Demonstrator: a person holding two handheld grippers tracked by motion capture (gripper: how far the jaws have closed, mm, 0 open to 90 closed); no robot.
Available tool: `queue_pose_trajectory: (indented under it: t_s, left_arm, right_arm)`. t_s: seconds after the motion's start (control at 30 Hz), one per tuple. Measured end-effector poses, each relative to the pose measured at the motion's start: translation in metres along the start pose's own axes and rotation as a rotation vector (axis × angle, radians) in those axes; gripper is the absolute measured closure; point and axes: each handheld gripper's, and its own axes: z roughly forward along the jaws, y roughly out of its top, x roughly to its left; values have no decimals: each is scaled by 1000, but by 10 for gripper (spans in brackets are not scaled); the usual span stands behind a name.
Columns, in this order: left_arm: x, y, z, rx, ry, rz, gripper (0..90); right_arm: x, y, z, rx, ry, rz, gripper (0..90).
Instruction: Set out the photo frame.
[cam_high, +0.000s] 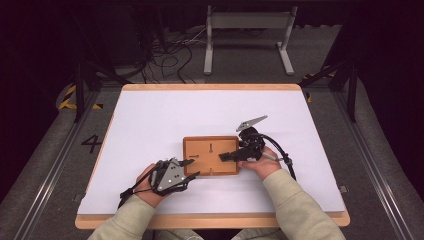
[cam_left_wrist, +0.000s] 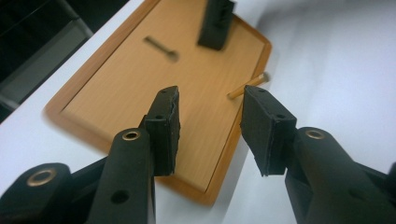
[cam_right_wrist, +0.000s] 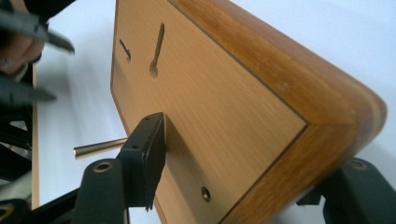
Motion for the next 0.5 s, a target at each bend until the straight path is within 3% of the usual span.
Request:
queue_pose_trajectory:
  t_s: [0.07,0.1,0.17,0.33,0.5]
  left_arm:
    - [2,-2,-4,-4,4,-24,566]
    - [6,-6,-10,-15,12,-59,566]
    - [9,-9,-16,-18,23,-75,553]
    - [15,-17,-24,-31,31,-128,542]
    - [20,-21,-26,-37,63,-173,543]
  right_arm:
    - [2,0,-1,0,-5,-12,405]
    - [4,0,-2,2,-10,-30,410]
    - [9,-1,-5,10,-30,-94,416]
    - [21,-3,-10,21,-70,-176,439]
    - [36,-9,-16,39,-126,-291,473]
